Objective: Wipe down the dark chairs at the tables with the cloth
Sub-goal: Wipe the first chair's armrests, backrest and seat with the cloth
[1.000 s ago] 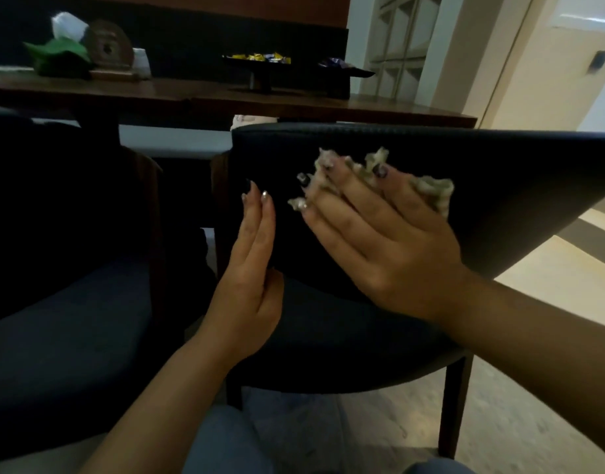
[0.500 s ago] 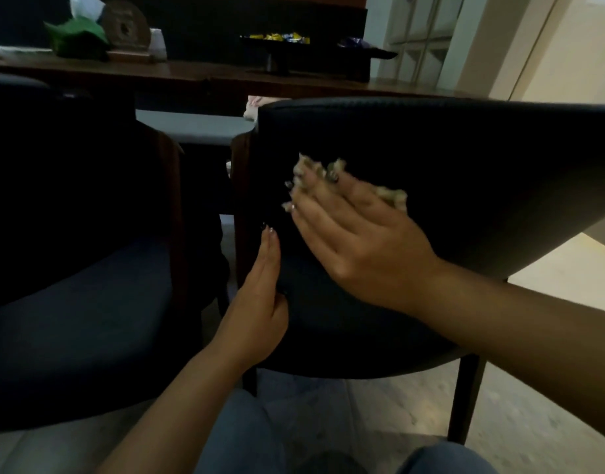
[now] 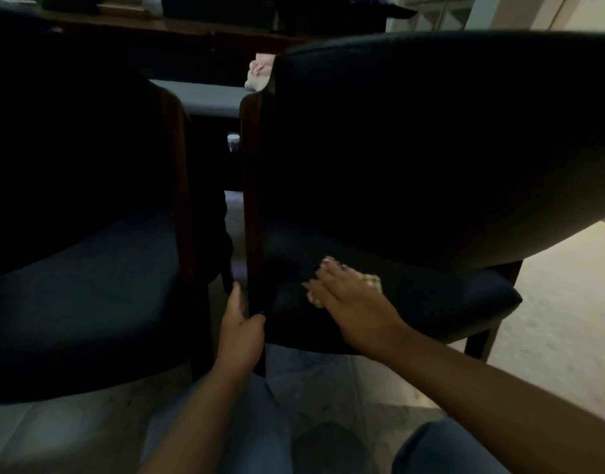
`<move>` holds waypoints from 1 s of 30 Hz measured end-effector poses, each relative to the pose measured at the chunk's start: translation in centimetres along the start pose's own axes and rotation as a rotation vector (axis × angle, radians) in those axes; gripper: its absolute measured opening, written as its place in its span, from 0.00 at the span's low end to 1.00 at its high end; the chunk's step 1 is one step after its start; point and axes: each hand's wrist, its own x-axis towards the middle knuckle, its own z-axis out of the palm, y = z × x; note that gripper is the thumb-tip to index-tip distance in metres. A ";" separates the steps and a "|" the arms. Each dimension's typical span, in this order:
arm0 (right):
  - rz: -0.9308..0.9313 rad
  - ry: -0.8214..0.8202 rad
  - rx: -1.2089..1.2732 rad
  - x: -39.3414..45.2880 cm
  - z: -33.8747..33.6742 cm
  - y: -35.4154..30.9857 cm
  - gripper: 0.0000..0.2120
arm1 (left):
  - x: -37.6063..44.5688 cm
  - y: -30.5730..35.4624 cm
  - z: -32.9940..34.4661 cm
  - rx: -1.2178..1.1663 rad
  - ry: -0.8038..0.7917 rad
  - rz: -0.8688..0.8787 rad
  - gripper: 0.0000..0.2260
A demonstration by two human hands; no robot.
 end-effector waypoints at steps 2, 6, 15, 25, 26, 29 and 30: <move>0.299 -0.050 0.208 -1.4 1.9 0.7 0.24 | -0.1 -2.3 0.3 -0.133 0.069 -0.128 0.28; 0.620 -0.029 0.373 -1.3 4.8 0.4 0.19 | -0.3 -5.0 0.8 -0.268 0.152 -0.308 0.14; 0.409 0.092 0.342 4.2 6.1 -8.8 0.17 | 0.5 -5.8 1.3 -0.385 0.000 -0.361 0.19; 0.150 0.143 0.214 0.9 6.1 -6.7 0.18 | 1.6 -6.8 -1.5 -0.104 -0.091 -0.286 0.16; 0.149 0.139 0.234 1.6 6.2 -7.2 0.16 | 1.7 -6.8 -1.6 -0.101 -0.079 -0.275 0.16; 0.064 0.144 0.270 2.5 5.9 -7.3 0.15 | 1.9 -6.9 -1.9 -0.077 -0.059 -0.257 0.14; 0.003 0.163 0.299 2.0 5.6 -7.2 0.15 | 1.9 -7.1 -2.0 -0.090 -0.059 -0.256 0.13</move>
